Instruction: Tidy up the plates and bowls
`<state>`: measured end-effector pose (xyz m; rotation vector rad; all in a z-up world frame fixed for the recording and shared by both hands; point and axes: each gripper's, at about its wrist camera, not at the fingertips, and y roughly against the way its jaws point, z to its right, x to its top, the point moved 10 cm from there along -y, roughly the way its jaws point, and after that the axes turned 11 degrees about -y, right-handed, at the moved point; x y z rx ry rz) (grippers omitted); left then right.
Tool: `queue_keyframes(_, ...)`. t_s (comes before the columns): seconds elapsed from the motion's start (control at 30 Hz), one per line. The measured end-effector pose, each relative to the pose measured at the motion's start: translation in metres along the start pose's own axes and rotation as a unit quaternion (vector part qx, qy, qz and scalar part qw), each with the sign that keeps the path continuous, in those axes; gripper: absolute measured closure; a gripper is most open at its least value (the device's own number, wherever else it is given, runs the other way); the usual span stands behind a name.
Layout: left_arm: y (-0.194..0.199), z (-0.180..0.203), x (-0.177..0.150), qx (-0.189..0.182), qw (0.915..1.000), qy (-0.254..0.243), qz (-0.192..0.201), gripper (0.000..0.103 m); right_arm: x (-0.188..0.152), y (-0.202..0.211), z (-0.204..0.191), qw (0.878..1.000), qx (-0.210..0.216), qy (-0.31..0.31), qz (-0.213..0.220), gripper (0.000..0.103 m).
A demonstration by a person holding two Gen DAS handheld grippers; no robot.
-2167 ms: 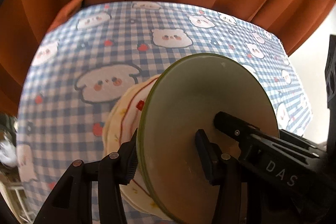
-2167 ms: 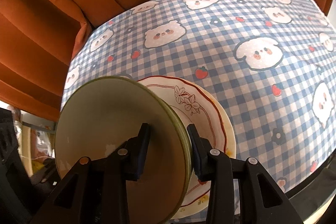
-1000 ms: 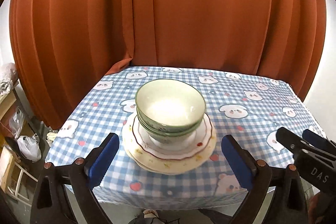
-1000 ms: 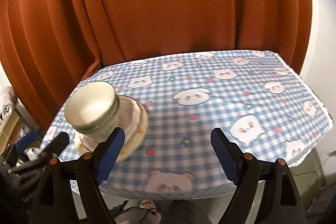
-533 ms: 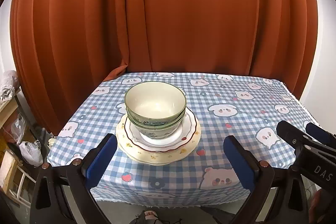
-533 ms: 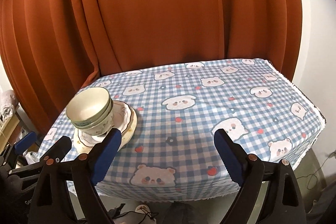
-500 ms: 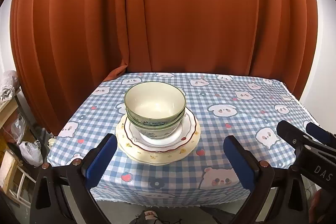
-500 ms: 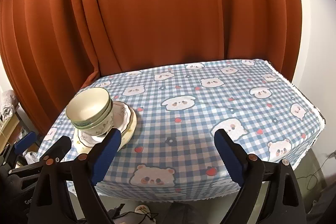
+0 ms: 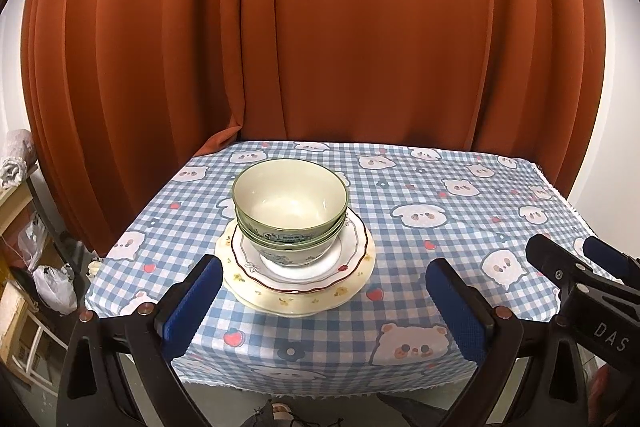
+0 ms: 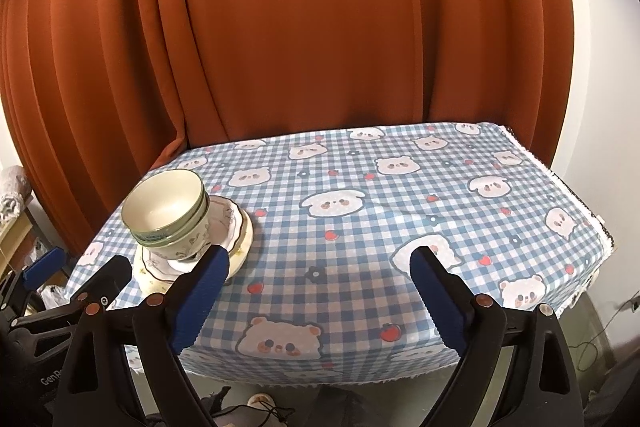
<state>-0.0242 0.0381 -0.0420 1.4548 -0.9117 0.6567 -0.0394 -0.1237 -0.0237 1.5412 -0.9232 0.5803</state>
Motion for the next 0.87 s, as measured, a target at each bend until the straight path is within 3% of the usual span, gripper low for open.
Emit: queue_keyframes(0.87, -0.012, 0.014, 0.004, -0.02, 0.9997, 0.001, -0.011, 0.0, 0.002, -0.008, 0.014, 1.0, -0.019, -0.007, -0.008, 0.007)
